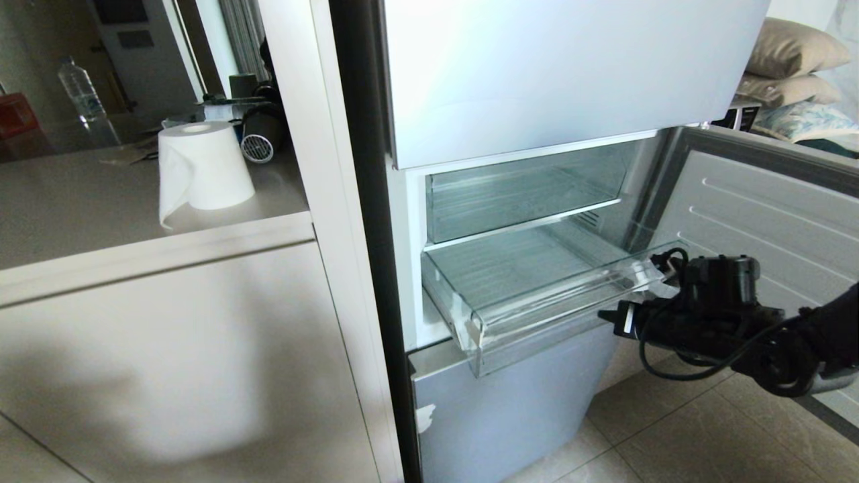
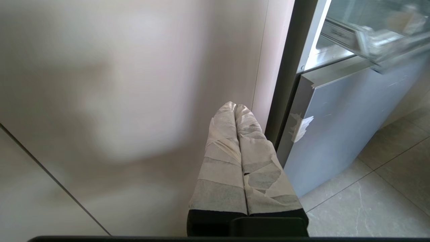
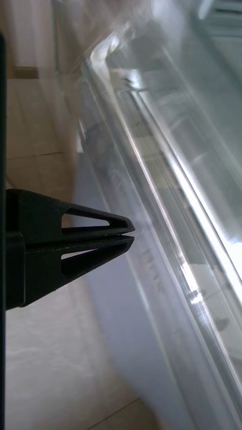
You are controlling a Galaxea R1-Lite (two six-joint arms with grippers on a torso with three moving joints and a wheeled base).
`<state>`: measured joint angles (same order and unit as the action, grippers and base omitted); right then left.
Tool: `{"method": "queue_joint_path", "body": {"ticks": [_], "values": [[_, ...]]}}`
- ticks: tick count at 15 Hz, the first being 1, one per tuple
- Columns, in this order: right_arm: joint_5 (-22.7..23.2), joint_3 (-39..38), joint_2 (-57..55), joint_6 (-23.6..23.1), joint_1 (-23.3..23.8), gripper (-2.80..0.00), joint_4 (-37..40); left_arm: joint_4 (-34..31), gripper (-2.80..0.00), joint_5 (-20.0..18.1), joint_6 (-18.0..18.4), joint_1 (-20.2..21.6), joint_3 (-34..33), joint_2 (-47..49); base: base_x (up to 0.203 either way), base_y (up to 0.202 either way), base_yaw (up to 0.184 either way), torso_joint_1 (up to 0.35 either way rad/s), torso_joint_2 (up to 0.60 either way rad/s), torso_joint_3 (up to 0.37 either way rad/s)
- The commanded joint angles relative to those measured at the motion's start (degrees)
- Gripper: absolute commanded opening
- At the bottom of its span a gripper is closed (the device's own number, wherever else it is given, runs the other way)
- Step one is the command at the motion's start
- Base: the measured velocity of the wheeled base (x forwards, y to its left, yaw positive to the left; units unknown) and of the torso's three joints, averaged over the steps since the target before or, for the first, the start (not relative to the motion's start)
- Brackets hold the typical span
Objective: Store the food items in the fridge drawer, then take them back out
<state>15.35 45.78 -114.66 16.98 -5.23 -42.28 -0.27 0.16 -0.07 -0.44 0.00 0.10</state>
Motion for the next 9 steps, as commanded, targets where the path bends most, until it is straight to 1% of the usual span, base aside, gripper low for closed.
{"method": "queue_joint_path", "body": {"ticks": [1, 3, 5, 9], "values": [[0.06, 6.09, -7.44, 0.19, -1.45, -2.80, -0.34, 0.05, -2.80, 0.02, -0.01, 0.00, 0.00, 0.05, 0.000, 0.000, 0.000, 0.000, 0.00, 0.000], [0.04, 12.11, -12.37, 0.28, -2.79, -2.80, -2.16, 0.00, -2.80, 0.02, -0.01, 0.00, 0.00, 0.00, 0.000, 0.000, 0.000, 0.000, 0.00, 0.000], [-0.02, 17.04, -16.69, 0.49, -3.83, -2.80, -6.44, 0.00, -2.80, 0.02, -0.01, 0.00, 0.00, 0.01, 0.000, 0.000, 0.000, 0.000, 0.00, 0.000], [-0.09, 21.85, -19.19, 1.74, -4.79, -2.80, -7.73, 0.00, -2.80, 0.02, -0.01, 0.00, 0.00, 0.00, 0.000, 0.000, 0.000, 0.000, 0.00, 0.000]]}}
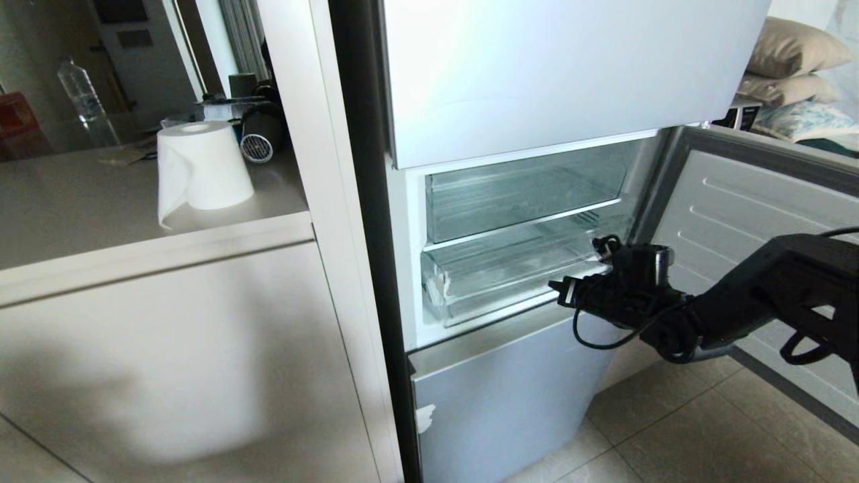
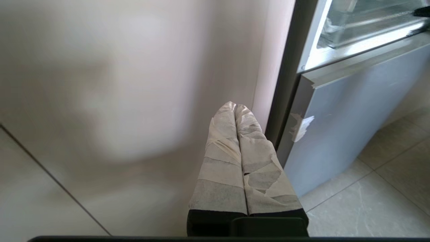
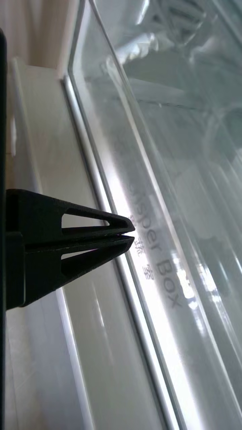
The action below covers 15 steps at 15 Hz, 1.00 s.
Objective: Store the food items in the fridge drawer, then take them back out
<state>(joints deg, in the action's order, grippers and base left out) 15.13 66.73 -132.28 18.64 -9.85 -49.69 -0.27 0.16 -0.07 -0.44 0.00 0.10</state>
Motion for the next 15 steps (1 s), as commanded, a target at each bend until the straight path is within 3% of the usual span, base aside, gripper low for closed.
{"method": "queue_joint_path", "body": {"ticks": [1, 3, 10, 15], "values": [[-0.02, 3.56, -2.26, 0.98, -0.23, -2.80, -0.32, 0.00, -2.80, 0.02, -0.01, 0.00, 0.00, -0.01, 0.000, 0.000, 0.000, 0.000, 0.00, 0.000], [-0.86, 7.15, -3.50, 3.62, -0.46, -2.80, -0.32, 0.00, -2.80, 0.02, -0.01, 0.00, 0.00, 0.07, 0.000, 0.000, 0.000, 0.000, 0.00, 0.000], [-4.67, 12.55, -4.83, 5.00, -2.37, -2.80, -0.76, 0.00, -2.80, 0.02, -0.01, 0.00, 0.00, -0.01, 0.000, 0.000, 0.000, 0.000, 0.00, 0.000], [-6.43, 5.42, 0.44, 5.16, -3.81, -2.80, -1.23, 0.00, -2.80, 0.02, -0.01, 0.00, 0.00, 0.00, 0.000, 0.000, 0.000, 0.000, 0.00, 0.000]]}}
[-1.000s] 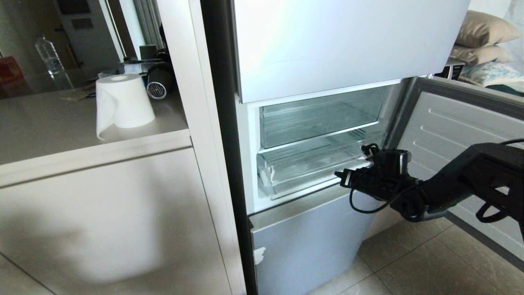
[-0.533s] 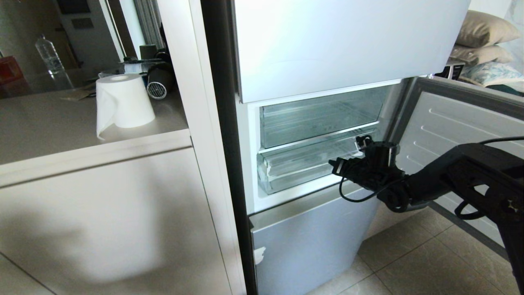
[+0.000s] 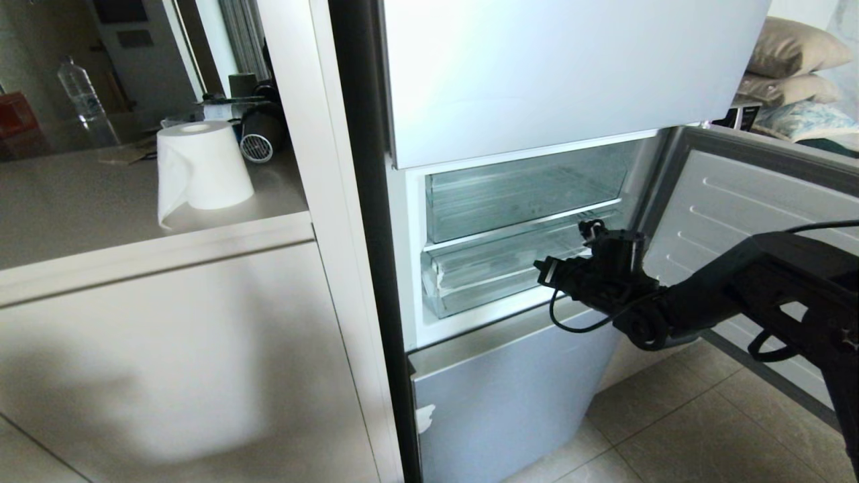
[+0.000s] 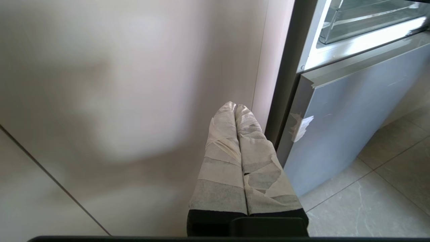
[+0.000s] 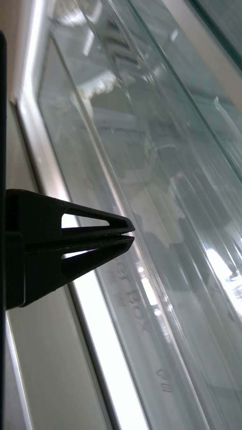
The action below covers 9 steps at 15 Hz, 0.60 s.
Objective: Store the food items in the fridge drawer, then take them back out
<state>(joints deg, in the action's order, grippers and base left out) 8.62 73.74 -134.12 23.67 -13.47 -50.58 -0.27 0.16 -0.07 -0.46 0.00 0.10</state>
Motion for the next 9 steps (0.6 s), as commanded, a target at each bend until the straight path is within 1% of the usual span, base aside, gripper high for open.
{"method": "queue_joint_path", "body": {"ticks": [1, 4, 7, 9], "values": [[0.07, -3.16, 3.36, 0.14, -0.23, -2.80, -1.23, 0.00, -2.80, 0.02, -0.01, 0.02, 0.00, 0.07, 0.000, 0.000, 0.000, 0.000, 0.00, 0.000], [-0.08, -6.67, 5.61, 0.06, -0.16, -2.80, -2.41, 0.00, -2.80, 0.02, -0.01, 0.02, 0.00, 0.08, 0.000, 0.000, 0.000, 0.000, 0.00, 0.000], [-0.01, -8.15, 5.62, 0.06, 0.11, -2.80, -2.77, 0.00, -2.80, 0.02, -0.01, 0.02, 0.00, 0.03, 0.000, 0.000, 0.000, 0.000, 0.00, 0.000], [0.35, -7.82, 4.88, -0.11, 0.03, -2.80, -2.72, 0.00, -2.80, 0.02, -0.01, 0.02, 0.00, 0.08, 0.000, 0.000, 0.000, 0.000, 0.00, 0.000]]}}
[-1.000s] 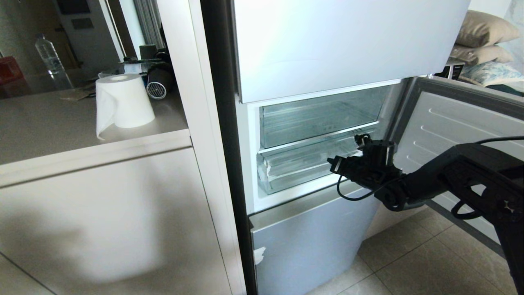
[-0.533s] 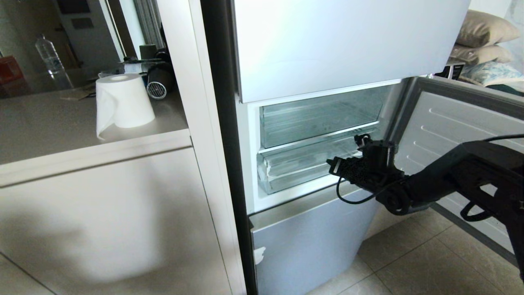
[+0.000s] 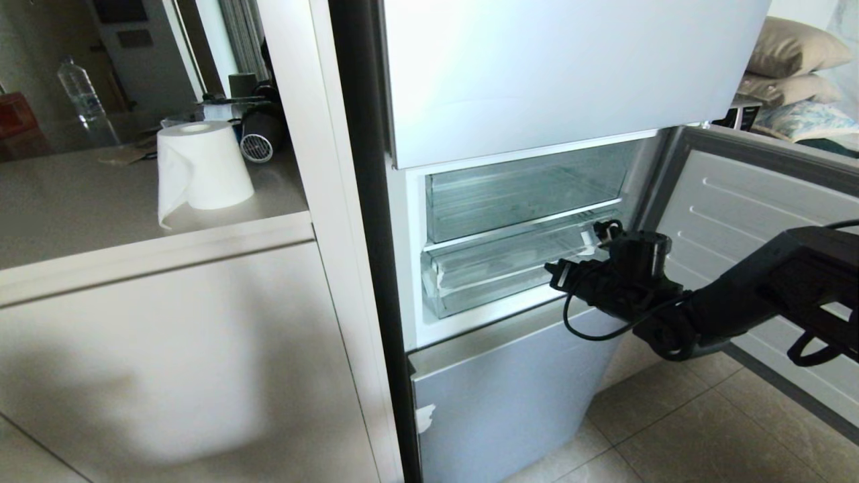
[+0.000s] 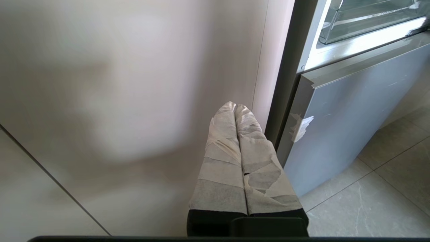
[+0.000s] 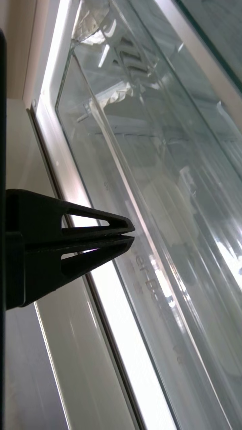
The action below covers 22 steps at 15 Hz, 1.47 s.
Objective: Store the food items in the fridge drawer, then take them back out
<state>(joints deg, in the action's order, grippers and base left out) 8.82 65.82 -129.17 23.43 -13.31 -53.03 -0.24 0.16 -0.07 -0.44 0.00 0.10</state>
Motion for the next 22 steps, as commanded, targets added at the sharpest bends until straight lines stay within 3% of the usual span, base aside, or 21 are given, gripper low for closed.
{"method": "queue_joint_path", "body": {"ticks": [1, 8, 12, 18, 22], "values": [[0.27, 0.99, -1.14, -0.01, -0.19, -2.80, -0.24, -0.02, -2.80, 0.02, -0.01, 0.00, 0.00, 0.08, 0.000, 0.000, 0.000, 0.000, 0.00, 0.000], [0.15, 14.42, -9.71, -0.32, -0.40, -2.80, 2.62, -0.02, -2.80, 0.02, -0.01, 0.00, 0.00, 0.08, 0.000, 0.000, 0.000, 0.000, 0.00, 0.000], [-0.53, 15.23, -11.37, -0.11, -0.92, -2.80, -1.11, -0.02, -2.80, 0.02, -0.01, 0.00, 0.00, 0.07, 0.000, 0.000, 0.000, 0.000, 0.00, 0.000], [-10.56, 22.06, -17.28, 0.05, -3.02, -2.80, -7.20, -0.02, -2.80, 0.02, -0.01, 0.00, 0.00, 0.08, 0.000, 0.000, 0.000, 0.000, 0.00, 0.000], [-10.93, 14.74, -12.92, 0.52, -3.25, -2.80, -8.85, -0.02, -2.80, 0.02, -0.01, 0.00, 0.00, 0.07, 0.000, 0.000, 0.000, 0.000, 0.00, 0.000]]}}
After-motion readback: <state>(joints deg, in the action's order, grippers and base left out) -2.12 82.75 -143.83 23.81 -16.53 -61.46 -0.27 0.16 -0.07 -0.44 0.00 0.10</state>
